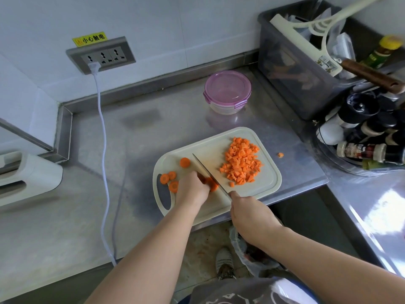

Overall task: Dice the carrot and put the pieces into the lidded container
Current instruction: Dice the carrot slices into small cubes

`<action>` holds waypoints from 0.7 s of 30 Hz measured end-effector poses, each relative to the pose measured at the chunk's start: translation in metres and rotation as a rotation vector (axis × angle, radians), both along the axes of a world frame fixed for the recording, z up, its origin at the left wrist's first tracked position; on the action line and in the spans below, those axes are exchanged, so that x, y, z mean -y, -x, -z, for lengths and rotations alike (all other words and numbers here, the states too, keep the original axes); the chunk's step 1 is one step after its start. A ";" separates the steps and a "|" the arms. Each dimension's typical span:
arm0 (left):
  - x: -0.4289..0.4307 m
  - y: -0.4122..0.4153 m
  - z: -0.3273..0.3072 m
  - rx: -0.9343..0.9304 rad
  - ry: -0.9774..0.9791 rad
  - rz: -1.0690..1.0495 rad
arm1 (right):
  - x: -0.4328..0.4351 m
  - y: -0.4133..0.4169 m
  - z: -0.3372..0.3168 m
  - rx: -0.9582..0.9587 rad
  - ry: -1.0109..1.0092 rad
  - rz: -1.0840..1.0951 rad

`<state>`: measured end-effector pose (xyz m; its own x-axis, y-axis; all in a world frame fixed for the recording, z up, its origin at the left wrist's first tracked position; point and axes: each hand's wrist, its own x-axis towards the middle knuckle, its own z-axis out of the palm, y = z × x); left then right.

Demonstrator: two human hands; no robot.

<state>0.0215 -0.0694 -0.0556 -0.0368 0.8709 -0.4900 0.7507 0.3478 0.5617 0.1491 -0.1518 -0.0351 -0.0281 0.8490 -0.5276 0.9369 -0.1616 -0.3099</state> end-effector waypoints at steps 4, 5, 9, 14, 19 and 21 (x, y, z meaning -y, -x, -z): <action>0.000 0.000 0.000 -0.030 -0.022 0.026 | -0.001 0.002 0.006 0.006 0.036 0.026; -0.001 0.001 0.001 -0.035 -0.025 0.030 | -0.001 0.002 0.008 0.009 0.040 0.035; 0.000 0.000 -0.001 -0.032 -0.042 0.039 | -0.005 0.002 0.010 0.011 0.050 0.026; 0.003 0.000 -0.001 -0.070 -0.067 0.076 | -0.013 -0.004 0.003 -0.001 -0.034 0.016; 0.001 0.009 -0.007 -0.039 -0.064 0.033 | -0.009 -0.022 -0.001 0.041 -0.105 -0.086; -0.005 0.019 -0.012 0.040 -0.110 -0.061 | -0.004 -0.029 -0.003 0.040 -0.123 -0.102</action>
